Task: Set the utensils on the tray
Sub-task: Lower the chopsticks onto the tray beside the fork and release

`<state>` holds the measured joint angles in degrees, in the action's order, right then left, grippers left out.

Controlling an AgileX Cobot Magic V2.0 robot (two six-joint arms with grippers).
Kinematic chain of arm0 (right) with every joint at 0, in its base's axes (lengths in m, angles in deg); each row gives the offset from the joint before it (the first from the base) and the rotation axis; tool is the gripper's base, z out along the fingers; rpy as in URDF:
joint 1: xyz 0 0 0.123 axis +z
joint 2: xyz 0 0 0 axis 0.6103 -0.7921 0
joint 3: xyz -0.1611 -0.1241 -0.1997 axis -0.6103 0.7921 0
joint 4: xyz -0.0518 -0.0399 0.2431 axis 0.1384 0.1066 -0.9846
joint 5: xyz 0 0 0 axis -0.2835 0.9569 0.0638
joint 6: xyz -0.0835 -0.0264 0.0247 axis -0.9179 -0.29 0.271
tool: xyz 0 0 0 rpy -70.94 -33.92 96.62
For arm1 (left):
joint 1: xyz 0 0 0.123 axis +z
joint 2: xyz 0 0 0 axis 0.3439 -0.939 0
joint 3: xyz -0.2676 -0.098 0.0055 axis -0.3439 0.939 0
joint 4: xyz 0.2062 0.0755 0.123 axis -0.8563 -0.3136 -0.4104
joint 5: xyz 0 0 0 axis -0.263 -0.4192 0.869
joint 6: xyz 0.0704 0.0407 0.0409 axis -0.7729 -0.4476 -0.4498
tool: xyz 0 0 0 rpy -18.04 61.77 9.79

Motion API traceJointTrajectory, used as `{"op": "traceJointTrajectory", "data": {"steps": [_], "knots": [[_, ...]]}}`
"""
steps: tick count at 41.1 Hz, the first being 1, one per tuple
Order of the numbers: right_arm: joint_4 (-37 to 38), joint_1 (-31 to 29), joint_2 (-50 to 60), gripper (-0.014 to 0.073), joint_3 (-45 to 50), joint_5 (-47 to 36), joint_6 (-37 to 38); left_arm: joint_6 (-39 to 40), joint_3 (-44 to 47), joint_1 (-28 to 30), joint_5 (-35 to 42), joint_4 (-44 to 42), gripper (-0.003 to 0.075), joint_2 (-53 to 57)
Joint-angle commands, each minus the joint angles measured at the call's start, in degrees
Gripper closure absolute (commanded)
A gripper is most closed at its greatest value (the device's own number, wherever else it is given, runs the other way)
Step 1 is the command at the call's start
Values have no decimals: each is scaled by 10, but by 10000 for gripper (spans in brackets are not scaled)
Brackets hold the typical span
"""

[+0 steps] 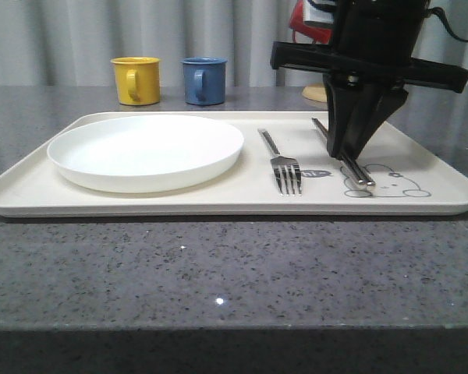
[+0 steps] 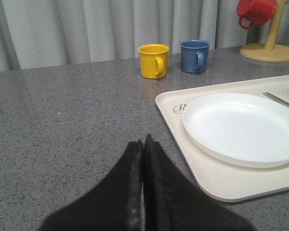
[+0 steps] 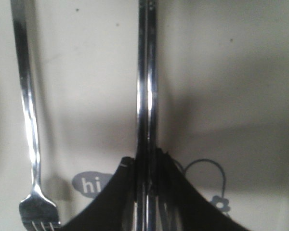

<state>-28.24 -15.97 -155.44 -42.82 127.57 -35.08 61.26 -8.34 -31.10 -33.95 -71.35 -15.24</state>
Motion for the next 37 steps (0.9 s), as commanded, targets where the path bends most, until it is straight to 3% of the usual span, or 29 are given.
{"op": "traceJointTrajectory", "data": {"steps": [1, 16, 19, 28, 37], "knots": [[9, -2, 25, 567, -20, -4, 2, 5, -14, 1, 50, 6, 738, -6], [8, -2, 12, 552, -20, -7, 2, 5, -14, 1, 50, 6, 738, -6], [8, -2, 11, 508, -20, -7, 2, 5, -14, 1, 50, 6, 738, -6], [24, -2, 18, 263, -40, 4, 2, 5, -14, 1, 50, 6, 738, -6], [103, -16, 59, 243, -95, 49, -11, 5, -14, 1, 50, 6, 738, -6]]}}
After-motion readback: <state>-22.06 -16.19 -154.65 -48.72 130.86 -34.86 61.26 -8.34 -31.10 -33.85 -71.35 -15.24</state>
